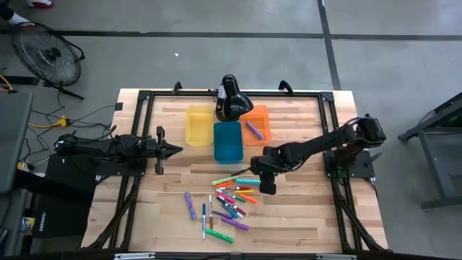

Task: Pick & Place Markers
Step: Put the light blue highlighter into the orange bin

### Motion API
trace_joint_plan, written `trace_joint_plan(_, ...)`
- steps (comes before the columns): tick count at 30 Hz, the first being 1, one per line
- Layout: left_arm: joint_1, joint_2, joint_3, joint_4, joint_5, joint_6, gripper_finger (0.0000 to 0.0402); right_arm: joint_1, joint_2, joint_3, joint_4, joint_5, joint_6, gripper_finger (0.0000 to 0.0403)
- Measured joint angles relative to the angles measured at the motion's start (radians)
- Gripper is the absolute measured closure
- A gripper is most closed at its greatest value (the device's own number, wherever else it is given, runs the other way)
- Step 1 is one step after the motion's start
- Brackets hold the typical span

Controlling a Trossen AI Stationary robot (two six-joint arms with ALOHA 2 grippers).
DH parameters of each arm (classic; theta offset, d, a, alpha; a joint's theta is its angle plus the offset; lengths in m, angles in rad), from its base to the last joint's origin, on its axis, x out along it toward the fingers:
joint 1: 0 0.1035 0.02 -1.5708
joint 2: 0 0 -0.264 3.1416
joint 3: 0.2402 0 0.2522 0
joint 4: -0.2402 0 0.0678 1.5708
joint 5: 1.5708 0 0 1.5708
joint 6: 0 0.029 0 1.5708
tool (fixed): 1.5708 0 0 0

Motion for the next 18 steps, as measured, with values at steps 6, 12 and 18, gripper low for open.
trace_joint_plan(6,0.0,0.0,0.0,0.0,0.0,0.0,0.0401,0.006,0.047,0.0,0.049,-0.018,0.0,0.0267)
trace_joint_plan(12,0.0,0.0,0.0,0.0,0.0,0.0,0.0401,0.006,0.096,0.0,0.105,-0.071,0.0,0.0224)
trace_joint_plan(18,0.0,0.0,0.0,0.0,0.0,0.0,0.0401,0.019,0.13,0.0,0.121,-0.09,-0.053,0.0202)
